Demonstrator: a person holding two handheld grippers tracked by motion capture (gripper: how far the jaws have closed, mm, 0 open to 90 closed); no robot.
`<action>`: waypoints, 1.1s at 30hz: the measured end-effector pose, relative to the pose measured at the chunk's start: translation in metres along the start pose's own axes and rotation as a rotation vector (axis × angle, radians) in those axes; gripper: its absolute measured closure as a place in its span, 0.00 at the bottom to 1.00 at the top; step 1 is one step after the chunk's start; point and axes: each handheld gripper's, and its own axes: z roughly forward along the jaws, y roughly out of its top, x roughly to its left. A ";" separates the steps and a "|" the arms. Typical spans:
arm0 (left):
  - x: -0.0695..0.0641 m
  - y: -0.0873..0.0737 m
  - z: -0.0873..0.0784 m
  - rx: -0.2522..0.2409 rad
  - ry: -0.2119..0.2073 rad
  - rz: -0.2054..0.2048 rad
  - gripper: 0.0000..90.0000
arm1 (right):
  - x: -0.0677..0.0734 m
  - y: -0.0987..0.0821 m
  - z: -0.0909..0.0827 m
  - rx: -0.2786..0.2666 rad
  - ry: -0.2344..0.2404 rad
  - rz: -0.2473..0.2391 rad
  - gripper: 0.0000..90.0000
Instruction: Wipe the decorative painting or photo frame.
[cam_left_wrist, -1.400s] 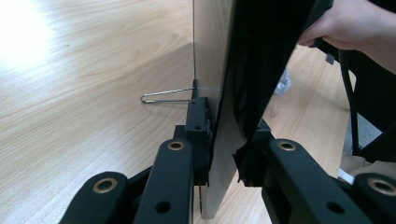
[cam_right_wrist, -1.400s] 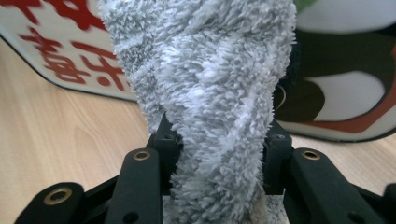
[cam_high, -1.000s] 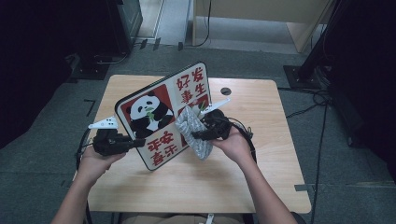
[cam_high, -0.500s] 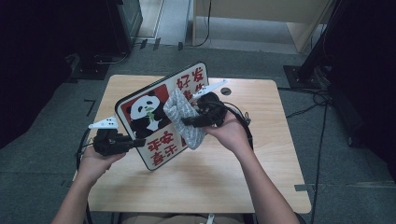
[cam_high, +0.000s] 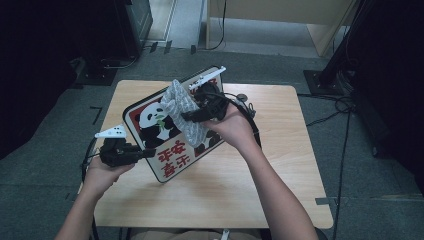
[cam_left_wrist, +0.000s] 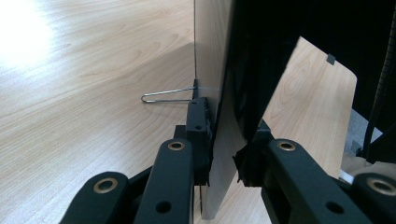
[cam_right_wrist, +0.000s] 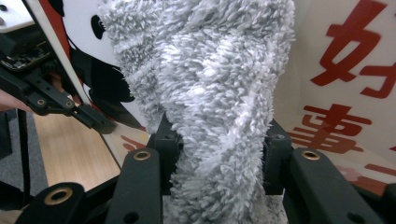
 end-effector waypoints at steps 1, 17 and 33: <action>0.000 0.000 0.000 0.000 0.000 -0.001 0.87 | 0.000 -0.001 0.001 -0.001 0.001 -0.001 0.68; 0.000 0.000 0.000 0.001 -0.003 0.000 0.87 | -0.002 -0.018 0.009 0.009 0.008 -0.004 0.68; 0.001 0.000 0.000 0.001 -0.011 -0.001 0.87 | -0.005 -0.040 0.023 0.018 0.031 0.013 0.68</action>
